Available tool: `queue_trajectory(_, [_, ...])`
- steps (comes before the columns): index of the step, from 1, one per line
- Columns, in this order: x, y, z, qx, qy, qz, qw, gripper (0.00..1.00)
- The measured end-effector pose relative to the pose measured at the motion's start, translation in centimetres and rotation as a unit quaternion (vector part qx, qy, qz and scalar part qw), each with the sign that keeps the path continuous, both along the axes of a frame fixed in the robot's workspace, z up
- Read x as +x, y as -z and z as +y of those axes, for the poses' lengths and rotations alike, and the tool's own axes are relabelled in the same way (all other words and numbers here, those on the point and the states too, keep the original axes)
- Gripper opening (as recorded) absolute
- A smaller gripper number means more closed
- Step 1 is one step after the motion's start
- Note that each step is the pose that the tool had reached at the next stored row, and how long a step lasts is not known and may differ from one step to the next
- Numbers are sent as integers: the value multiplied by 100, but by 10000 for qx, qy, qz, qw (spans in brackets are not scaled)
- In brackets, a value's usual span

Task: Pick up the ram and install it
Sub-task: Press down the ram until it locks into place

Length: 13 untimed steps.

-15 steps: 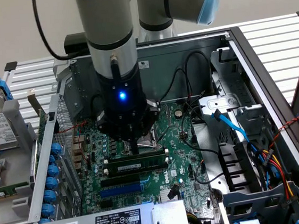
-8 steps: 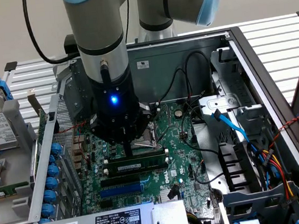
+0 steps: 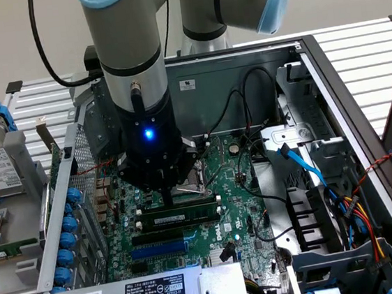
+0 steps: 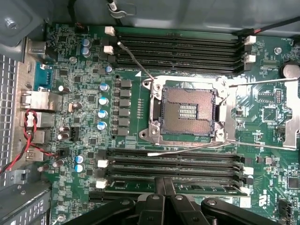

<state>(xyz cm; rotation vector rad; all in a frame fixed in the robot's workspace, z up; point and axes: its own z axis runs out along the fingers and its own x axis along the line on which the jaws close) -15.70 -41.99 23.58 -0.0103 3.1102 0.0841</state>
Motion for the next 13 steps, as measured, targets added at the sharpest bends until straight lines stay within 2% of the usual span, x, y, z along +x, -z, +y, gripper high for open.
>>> queue_trajectory(5, [0, 21, -7, 0, 0, 0, 10000, 11])
queue_trajectory(13, [-1, 61, -7, -1, 0, -24, 10000, 11])
